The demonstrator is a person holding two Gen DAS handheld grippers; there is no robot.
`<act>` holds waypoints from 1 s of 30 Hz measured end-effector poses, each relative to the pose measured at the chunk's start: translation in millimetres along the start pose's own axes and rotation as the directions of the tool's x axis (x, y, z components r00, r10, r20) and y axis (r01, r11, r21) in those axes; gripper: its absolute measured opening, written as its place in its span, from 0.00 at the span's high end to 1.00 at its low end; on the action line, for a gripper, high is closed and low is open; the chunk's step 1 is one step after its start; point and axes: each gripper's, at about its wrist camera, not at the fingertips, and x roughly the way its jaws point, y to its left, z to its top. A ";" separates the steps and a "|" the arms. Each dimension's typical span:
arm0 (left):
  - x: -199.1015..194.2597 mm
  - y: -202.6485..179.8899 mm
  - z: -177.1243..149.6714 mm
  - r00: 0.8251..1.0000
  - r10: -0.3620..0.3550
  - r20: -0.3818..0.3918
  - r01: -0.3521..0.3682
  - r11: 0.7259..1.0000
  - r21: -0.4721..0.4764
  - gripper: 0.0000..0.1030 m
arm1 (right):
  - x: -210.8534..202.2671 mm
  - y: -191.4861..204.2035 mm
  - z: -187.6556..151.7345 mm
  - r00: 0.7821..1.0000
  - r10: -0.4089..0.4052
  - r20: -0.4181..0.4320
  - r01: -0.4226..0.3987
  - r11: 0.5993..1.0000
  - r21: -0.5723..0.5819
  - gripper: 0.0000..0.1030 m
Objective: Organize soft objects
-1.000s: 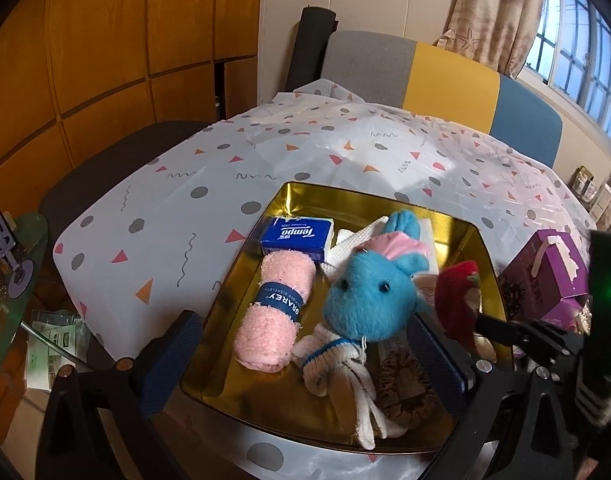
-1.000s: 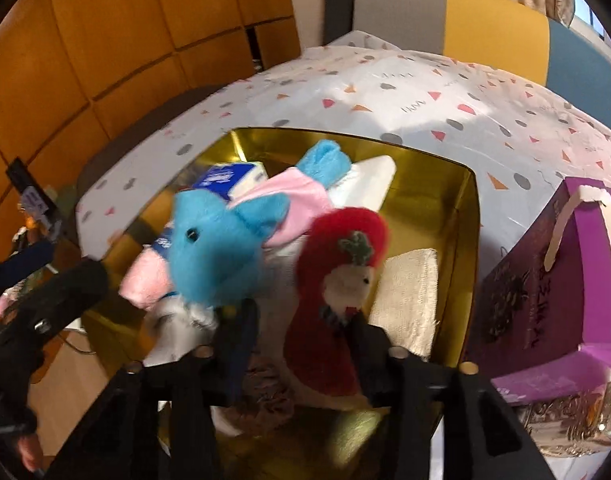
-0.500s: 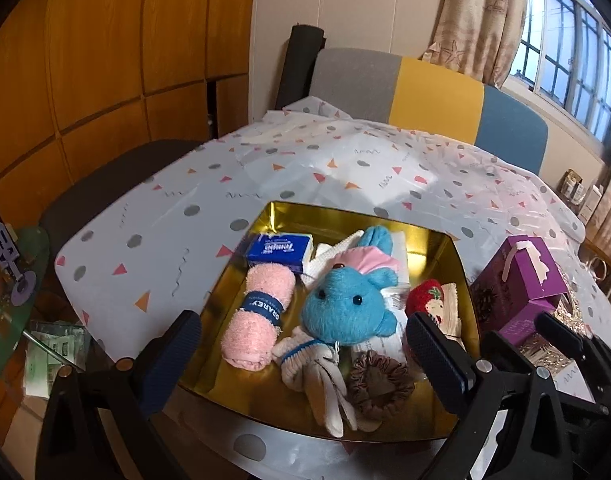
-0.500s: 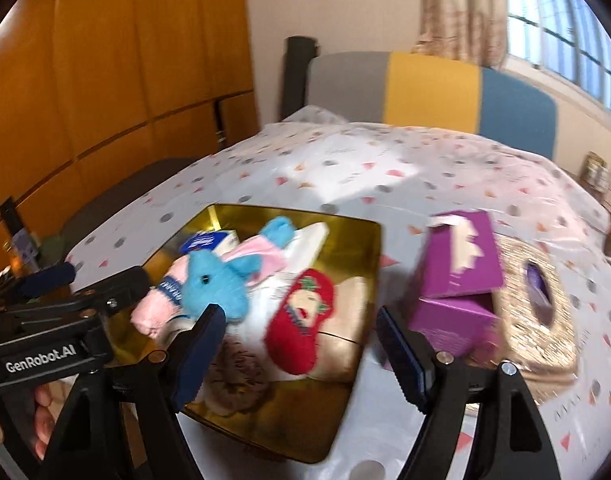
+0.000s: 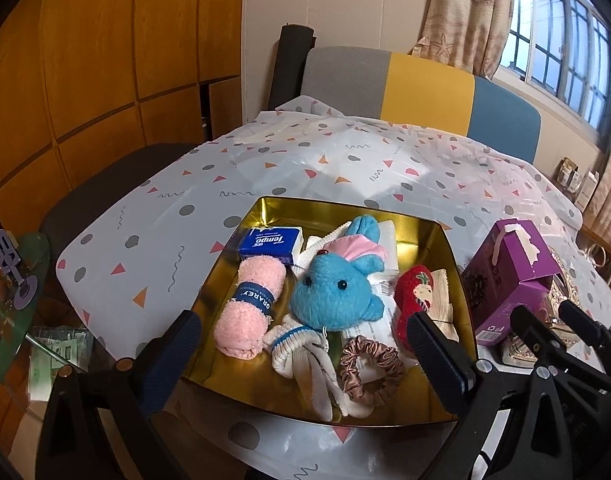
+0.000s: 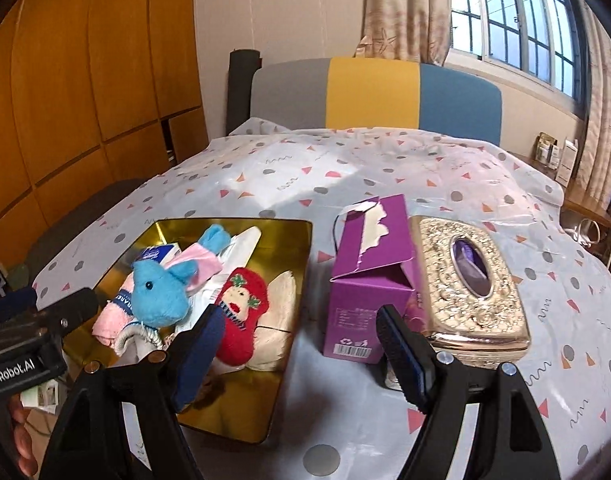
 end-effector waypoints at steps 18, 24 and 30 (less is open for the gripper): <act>4.1 -5.7 -4.8 1.000 -0.009 -0.019 0.009 1.000 0.020 0.00 | -2.8 -4.8 -4.1 1.000 -0.007 -0.002 0.007 1.000 0.012 0.23; 3.6 -6.5 -4.8 1.000 -0.002 -0.015 0.003 1.000 0.021 0.00 | -4.4 -7.1 -3.9 1.000 -0.015 0.005 0.015 1.000 0.020 0.23; 3.4 -6.9 -4.9 1.000 -0.005 -0.014 0.006 1.000 0.024 0.00 | -5.7 -10.9 -3.3 0.999 -0.036 0.011 0.036 0.999 0.030 0.23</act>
